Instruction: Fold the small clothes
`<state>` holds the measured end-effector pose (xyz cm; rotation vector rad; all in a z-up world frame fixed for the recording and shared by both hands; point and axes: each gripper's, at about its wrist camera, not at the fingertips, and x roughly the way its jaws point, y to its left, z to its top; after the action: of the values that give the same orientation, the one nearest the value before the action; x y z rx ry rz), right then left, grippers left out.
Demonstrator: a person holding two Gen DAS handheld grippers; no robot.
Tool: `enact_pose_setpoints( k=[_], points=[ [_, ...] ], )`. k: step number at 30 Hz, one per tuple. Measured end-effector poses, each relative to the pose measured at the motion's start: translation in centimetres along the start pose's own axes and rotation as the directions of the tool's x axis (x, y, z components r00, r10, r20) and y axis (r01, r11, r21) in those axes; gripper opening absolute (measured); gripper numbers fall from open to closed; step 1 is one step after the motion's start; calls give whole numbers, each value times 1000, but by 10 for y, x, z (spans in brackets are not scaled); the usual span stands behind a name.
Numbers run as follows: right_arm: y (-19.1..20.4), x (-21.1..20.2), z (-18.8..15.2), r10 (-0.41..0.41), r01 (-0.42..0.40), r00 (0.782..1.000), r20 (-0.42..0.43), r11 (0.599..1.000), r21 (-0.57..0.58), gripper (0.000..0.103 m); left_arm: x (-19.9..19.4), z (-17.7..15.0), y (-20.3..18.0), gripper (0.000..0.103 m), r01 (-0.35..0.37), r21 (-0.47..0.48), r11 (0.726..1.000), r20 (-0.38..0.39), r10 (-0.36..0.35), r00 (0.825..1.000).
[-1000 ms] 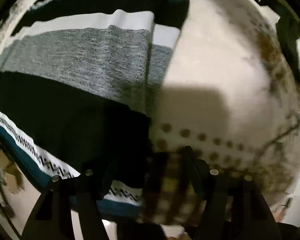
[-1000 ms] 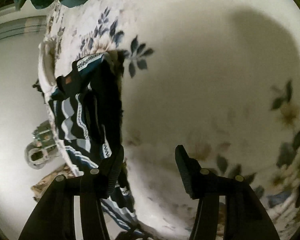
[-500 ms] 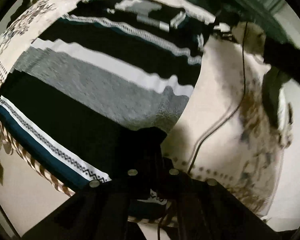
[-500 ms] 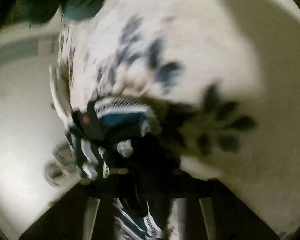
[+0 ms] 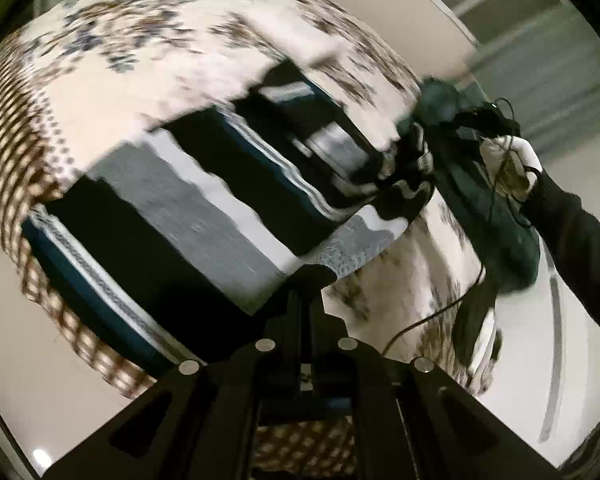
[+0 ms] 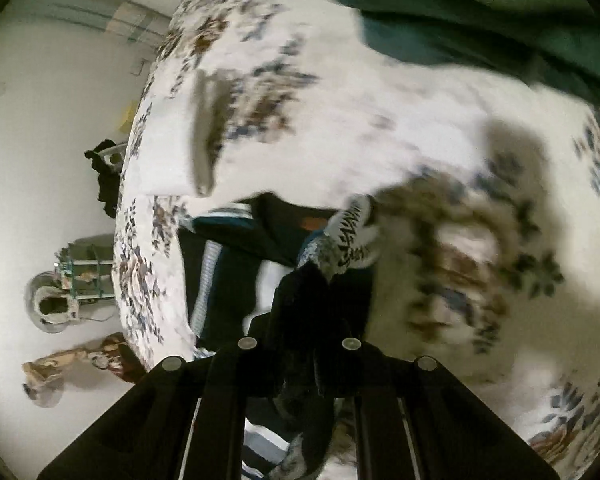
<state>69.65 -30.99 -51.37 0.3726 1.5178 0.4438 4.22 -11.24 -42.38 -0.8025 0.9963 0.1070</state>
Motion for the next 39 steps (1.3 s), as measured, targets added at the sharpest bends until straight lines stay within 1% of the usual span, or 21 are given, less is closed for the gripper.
enact_pose_setpoints(
  k=[2, 7, 11, 13, 14, 15, 16, 17, 18, 19, 20, 21, 23, 28, 29, 31, 33, 34, 35, 36, 39],
  points=[
    [41, 18, 11, -29, 30, 1000, 3, 999, -12, 11, -7, 22, 35, 1, 9, -51, 999, 15, -8, 1000],
    [144, 100, 35, -149, 148, 989, -7, 986, -75, 11, -2, 62, 114, 1, 49, -149, 988, 13, -48, 999],
    [180, 174, 49, -231, 227, 972, -44, 970, -87, 11, 20, 81, 175, 2, 68, -220, 973, -30, -77, 997],
    [186, 211, 50, -235, 229, 967, -101, 971, -66, 13, 31, 84, 208, 3, 30, -287, 958, -63, -50, 997],
    [186, 222, 49, -238, 233, 964, -120, 971, -54, 17, 36, 84, 227, 3, 21, -320, 947, -86, -51, 995],
    [185, 228, 47, -238, 234, 961, -139, 971, -48, 25, 37, 84, 241, 3, -29, -339, 940, -117, -11, 993],
    [183, 236, 42, -217, 215, 959, -180, 976, -32, 39, 36, 82, 258, 3, -68, -356, 932, -143, 17, 990],
    [180, 238, 36, -199, 199, 959, -202, 980, -19, 48, 33, 81, 265, 5, -71, -364, 929, -145, 19, 989],
    [180, 239, 29, -193, 193, 959, -208, 981, -21, 50, 27, 79, 273, 17, -82, -377, 922, -149, 27, 989],
    [180, 235, 17, -183, 180, 958, -220, 983, -33, 53, 22, 78, 277, 26, -82, -390, 917, -151, 23, 988],
    [180, 231, 5, -169, 163, 959, -229, 986, -47, 53, 18, 77, 278, 51, -71, -404, 912, -153, 9, 988],
    [180, 225, -9, -161, 151, 959, -234, 987, -63, 53, 15, 78, 273, 66, -61, -413, 909, -151, -2, 989],
    [175, 215, -34, -159, 144, 957, -242, 986, -77, 54, 16, 81, 258, 67, -13, -421, 907, -144, -53, 988],
    [137, 185, -108, -174, 161, 951, -255, 984, -70, 54, 54, 93, 203, 67, 22, -396, 918, -198, -109, 974],
    [128, 180, -121, -181, 169, 949, -259, 983, -67, 54, 64, 96, 192, 67, 16, -389, 921, -206, -104, 973],
    [111, 171, -146, -173, 165, 949, -264, 985, -52, 54, 78, 96, 174, 67, -50, -334, 941, -243, -35, 969],
    [93, 160, -178, -158, 152, 949, -274, 987, -43, 54, 82, 91, 169, 65, -163, -223, 961, -294, 93, 951],
    [86, 157, -194, -156, 150, 947, -280, 988, -45, 54, 80, 84, 171, 65, -219, -175, 960, -311, 157, 937],
    [80, 154, -214, -149, 141, 945, -291, 989, -49, 54, 73, 71, 180, 65, -277, -140, 951, -334, 218, 917],
    [73, 152, -240, -128, 118, 940, -316, 992, -49, 54, 69, 64, 187, 65, -303, -129, 944, -344, 245, 907],
    [60, 154, -299, -56, 58, 929, -365, 998, -5, 54, 37, 36, 222, 65, -433, -87, 897, -389, 370, 844]
  ],
)
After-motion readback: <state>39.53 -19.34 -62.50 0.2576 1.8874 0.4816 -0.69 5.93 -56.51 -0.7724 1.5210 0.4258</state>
